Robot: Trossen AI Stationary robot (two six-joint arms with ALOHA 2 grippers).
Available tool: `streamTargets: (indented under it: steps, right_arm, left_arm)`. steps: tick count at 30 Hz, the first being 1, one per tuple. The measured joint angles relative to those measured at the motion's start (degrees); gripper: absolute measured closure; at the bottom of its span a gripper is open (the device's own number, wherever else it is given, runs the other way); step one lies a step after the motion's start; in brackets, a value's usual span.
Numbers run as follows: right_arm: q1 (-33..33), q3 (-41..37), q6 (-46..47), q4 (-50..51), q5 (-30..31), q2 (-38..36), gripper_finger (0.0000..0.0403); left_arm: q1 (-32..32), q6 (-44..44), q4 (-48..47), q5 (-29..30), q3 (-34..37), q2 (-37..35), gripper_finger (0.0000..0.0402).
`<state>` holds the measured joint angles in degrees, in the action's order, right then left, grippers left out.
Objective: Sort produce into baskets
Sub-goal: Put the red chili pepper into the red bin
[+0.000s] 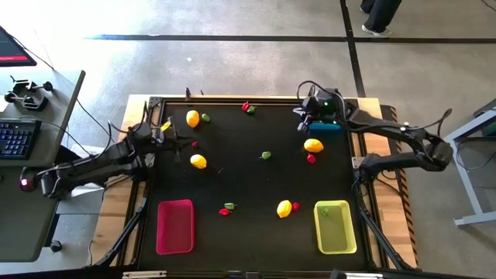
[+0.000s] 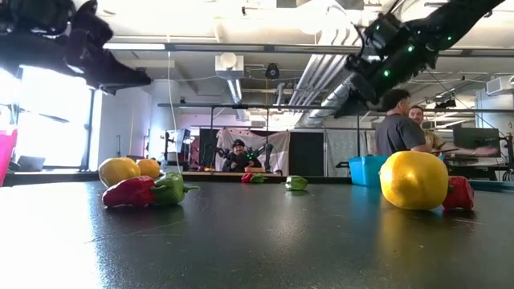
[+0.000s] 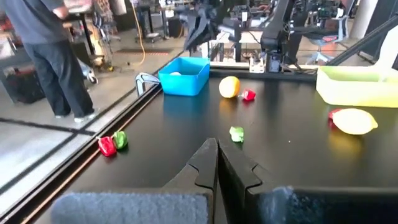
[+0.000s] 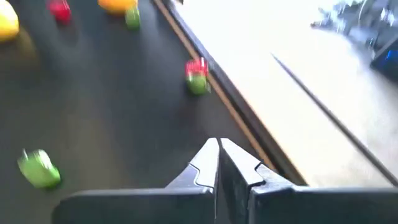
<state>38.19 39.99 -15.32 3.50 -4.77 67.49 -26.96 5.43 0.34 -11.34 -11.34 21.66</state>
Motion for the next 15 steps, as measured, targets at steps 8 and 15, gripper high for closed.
streamTargets:
  steps: [8, 15]
  right_arm:
    - [-2.85, 0.0, 1.45, -11.07, -0.2, 1.12, 0.0401]
    - [-4.56, 0.0, 0.91, -16.59, -3.2, 5.84, 0.0402]
  left_arm:
    - [-0.02, -0.64, -4.28, 3.13, -12.15, 15.46, 0.0401]
    - [0.02, 2.83, -25.48, 1.3, -28.25, 28.55, 0.0401]
